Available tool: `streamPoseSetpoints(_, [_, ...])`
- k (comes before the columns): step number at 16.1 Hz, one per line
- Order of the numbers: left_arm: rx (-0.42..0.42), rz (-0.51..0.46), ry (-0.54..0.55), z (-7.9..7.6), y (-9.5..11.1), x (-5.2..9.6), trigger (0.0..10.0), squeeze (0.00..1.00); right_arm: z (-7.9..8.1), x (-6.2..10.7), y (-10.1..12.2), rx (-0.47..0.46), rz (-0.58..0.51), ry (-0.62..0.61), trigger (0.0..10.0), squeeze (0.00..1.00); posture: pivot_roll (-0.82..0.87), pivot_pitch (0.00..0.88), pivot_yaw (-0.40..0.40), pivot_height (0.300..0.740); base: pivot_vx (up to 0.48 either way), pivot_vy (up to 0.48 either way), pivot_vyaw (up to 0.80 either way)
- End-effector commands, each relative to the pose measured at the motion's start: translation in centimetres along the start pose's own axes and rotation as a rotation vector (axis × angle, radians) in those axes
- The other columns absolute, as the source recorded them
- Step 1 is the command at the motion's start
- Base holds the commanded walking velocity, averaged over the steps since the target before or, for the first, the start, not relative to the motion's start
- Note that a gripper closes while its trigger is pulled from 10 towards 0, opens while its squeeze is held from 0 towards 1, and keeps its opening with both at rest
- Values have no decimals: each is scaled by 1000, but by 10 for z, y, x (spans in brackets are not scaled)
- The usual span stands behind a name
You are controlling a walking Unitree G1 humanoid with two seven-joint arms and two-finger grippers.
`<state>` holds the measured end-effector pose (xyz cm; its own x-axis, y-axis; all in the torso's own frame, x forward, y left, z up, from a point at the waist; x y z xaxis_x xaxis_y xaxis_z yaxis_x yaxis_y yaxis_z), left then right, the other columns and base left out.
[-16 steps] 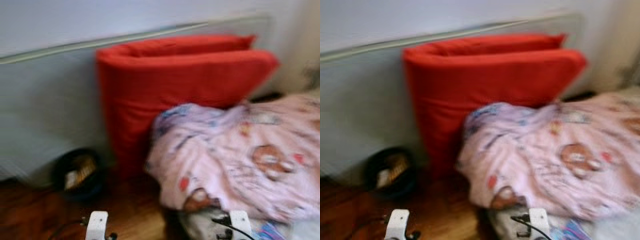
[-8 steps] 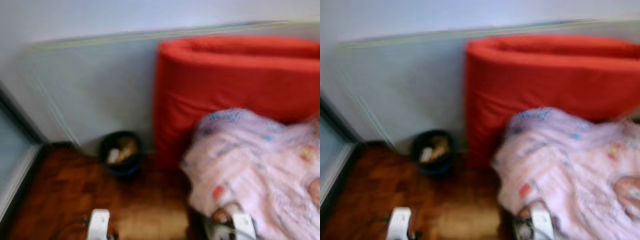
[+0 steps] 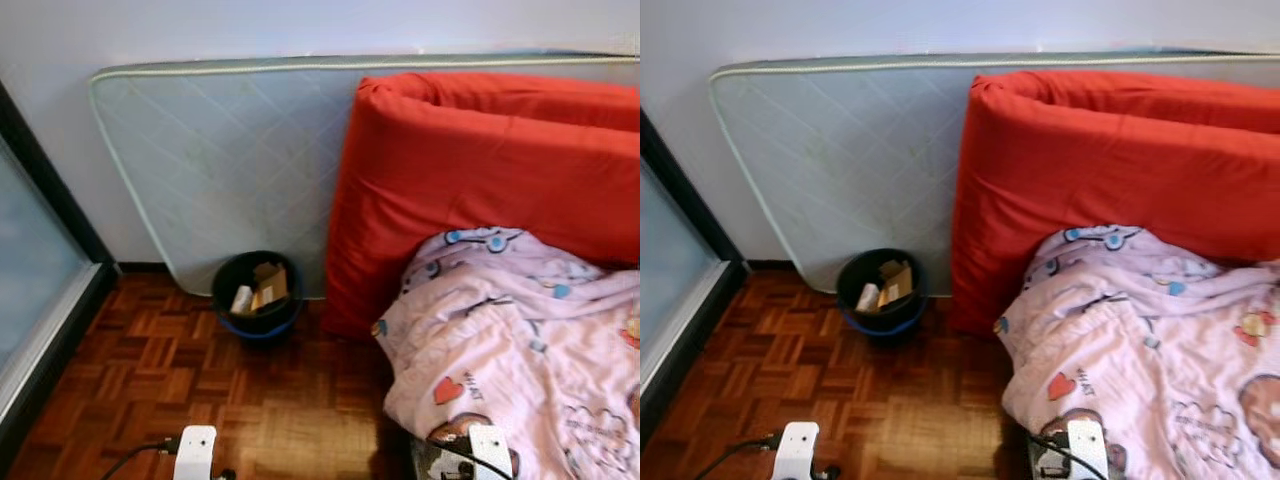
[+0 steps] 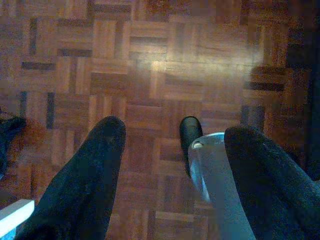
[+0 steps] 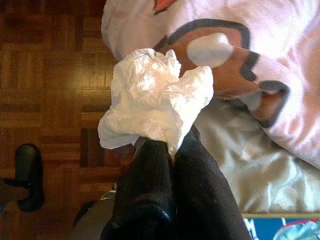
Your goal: Clean up the room
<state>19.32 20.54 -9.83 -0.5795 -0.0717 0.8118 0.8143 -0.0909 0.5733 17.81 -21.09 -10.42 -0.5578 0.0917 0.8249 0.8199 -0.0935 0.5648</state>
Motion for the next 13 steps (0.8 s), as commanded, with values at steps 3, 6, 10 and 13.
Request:
streamPoseSetpoints(3, [5,14,11,3,-3,1,10000,0,-3,1,-3,-14,6,0,10000,0,-13,0,14,740,0,0,0])
streamPoseSetpoints(6, [4,15,11,3,-3,1,10000,0,-6,1,-2,-12,7,-2,10000,0,-13,0,14,740,0,0,0])
streamPoseSetpoints(10, [5,14,9,2,-3,0,10000,0,-6,1,-2,2,10,1,10000,0,-13,0,14,740,0,-106,0])
streamPoseSetpoints(13, [6,15,8,1,-3,0,10000,0,-8,2,-4,-2,14,-3,10000,0,-14,0,14,740,0,242,0])
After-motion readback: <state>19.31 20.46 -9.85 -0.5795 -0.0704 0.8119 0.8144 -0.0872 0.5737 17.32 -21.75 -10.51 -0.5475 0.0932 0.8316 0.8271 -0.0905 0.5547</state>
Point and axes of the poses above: a point about 5 cm out from each wrist's last joint towards the gripper, its own x axis pointing back from the gripper into the wrist, its own y axis along the axis of the wrist's last joint, z = x × y, the point moved 2 cm from there along -x, pointing out of the wrist towards the gripper, and after that the axes turned 4 degrees about -x, right-handed, at the moved point
